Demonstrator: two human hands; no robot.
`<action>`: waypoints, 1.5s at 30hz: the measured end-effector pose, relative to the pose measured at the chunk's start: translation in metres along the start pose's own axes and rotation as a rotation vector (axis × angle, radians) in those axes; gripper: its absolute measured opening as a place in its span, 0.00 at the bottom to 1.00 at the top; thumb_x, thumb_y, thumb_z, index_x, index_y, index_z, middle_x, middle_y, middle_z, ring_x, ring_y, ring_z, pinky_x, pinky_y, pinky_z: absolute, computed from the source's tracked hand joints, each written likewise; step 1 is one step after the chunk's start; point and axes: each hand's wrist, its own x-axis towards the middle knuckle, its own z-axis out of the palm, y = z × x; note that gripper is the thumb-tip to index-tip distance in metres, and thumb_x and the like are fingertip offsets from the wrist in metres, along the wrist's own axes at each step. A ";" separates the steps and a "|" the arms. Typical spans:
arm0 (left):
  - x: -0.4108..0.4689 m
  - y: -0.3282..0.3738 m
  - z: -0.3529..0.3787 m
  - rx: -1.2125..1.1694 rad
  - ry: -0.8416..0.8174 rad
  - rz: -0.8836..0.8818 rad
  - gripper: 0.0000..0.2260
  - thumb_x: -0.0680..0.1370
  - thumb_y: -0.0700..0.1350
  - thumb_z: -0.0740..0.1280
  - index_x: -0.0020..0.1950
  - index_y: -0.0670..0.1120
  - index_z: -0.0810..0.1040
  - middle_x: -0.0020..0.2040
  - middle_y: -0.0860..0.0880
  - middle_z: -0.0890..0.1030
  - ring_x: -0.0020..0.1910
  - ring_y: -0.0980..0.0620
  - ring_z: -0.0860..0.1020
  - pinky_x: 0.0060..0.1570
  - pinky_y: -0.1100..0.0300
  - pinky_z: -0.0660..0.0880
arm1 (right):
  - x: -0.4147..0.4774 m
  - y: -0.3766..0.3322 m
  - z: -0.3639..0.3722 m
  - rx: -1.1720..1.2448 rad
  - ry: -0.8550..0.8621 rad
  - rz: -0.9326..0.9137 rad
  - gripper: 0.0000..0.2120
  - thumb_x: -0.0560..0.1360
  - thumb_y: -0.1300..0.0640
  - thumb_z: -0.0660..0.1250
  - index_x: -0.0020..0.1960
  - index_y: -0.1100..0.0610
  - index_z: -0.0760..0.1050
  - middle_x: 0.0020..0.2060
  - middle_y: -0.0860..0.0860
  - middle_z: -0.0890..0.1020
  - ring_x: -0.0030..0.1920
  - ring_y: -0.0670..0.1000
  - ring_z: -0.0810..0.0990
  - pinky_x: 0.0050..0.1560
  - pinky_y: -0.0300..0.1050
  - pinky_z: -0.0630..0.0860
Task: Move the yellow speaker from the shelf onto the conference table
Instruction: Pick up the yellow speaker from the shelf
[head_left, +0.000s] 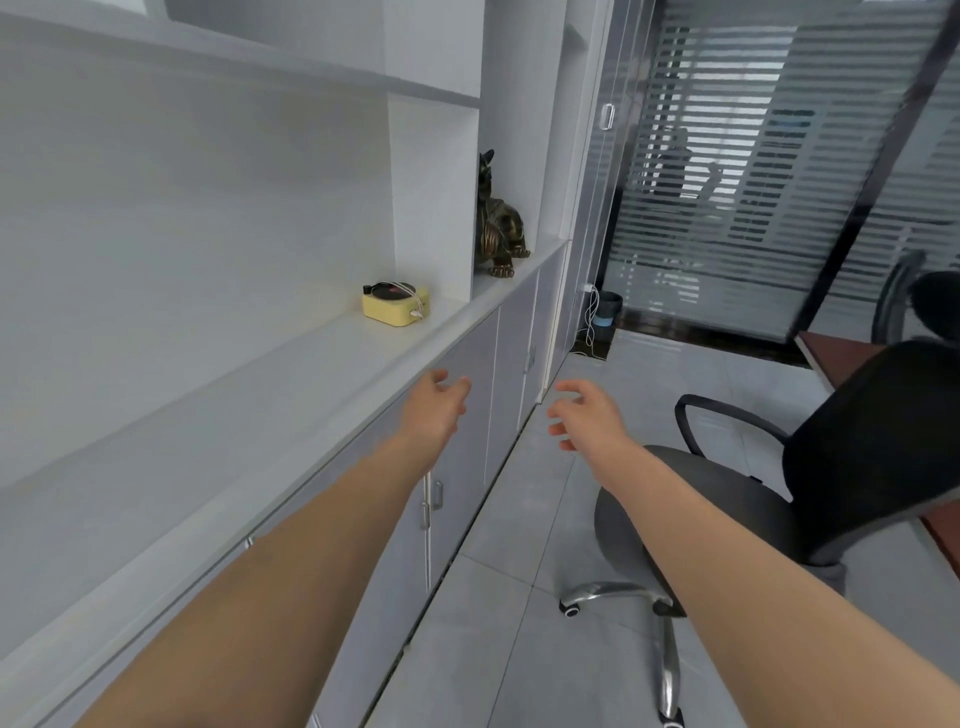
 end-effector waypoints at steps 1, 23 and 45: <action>0.010 0.000 0.003 0.002 0.010 -0.002 0.22 0.79 0.46 0.61 0.71 0.42 0.64 0.51 0.45 0.75 0.49 0.47 0.75 0.53 0.52 0.74 | 0.011 -0.001 0.002 0.011 -0.006 -0.007 0.18 0.77 0.65 0.55 0.66 0.57 0.69 0.52 0.56 0.75 0.36 0.47 0.74 0.35 0.39 0.71; 0.243 0.007 0.106 -0.015 0.348 -0.053 0.19 0.81 0.52 0.56 0.67 0.42 0.68 0.52 0.47 0.77 0.50 0.49 0.77 0.57 0.50 0.73 | 0.319 -0.024 0.017 -0.039 -0.351 -0.087 0.15 0.76 0.66 0.59 0.62 0.60 0.73 0.48 0.55 0.76 0.36 0.48 0.74 0.36 0.40 0.71; 0.463 -0.019 -0.005 0.019 0.696 -0.203 0.21 0.80 0.55 0.54 0.69 0.46 0.67 0.61 0.45 0.76 0.58 0.44 0.75 0.49 0.55 0.68 | 0.522 -0.096 0.214 -0.123 -0.607 -0.138 0.16 0.76 0.64 0.55 0.60 0.57 0.73 0.50 0.55 0.77 0.44 0.52 0.76 0.43 0.44 0.74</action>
